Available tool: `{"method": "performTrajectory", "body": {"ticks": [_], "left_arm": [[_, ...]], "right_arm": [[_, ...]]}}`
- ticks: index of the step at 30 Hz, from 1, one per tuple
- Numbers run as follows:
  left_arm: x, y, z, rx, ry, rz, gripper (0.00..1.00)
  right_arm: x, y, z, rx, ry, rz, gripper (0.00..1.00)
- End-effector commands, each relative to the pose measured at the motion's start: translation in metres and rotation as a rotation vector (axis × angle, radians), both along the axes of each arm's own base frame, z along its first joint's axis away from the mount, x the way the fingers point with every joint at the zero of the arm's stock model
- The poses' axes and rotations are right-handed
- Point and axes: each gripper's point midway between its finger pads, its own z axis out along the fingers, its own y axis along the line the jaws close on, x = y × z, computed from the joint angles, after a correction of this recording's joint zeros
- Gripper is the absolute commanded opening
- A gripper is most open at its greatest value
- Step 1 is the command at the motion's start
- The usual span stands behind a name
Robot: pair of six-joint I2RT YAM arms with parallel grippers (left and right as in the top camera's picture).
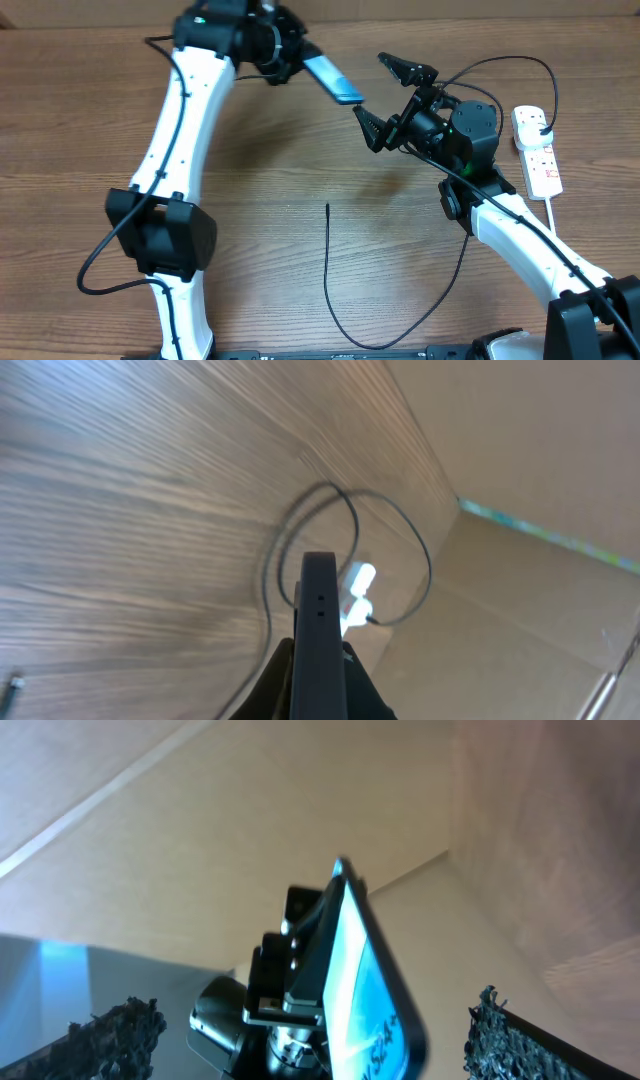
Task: Plug charger to phone and switch on socket
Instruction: 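Open the right gripper and pull it away from the phone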
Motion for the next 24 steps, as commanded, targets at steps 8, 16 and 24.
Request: {"method": "performTrajectory", "body": {"ticks": [8, 16, 24], "left_arm": [[-0.009, 0.029, 0.025, -0.085, -0.253, -0.321, 0.09], [-0.031, 0.041, 0.026, -0.081, -0.41, -0.53, 0.05], [-0.05, 0.05, 0.014, 0.002, -0.515, -0.697, 0.04]], "right_arm": [[-0.02, 0.006, -0.045, -0.249, 0.033, 0.12, 1.0], [-0.036, 0.01, -0.066, -0.562, -0.205, 0.287, 1.0], [-0.052, 0.022, -0.07, -0.681, -0.388, 0.429, 0.99]]}}
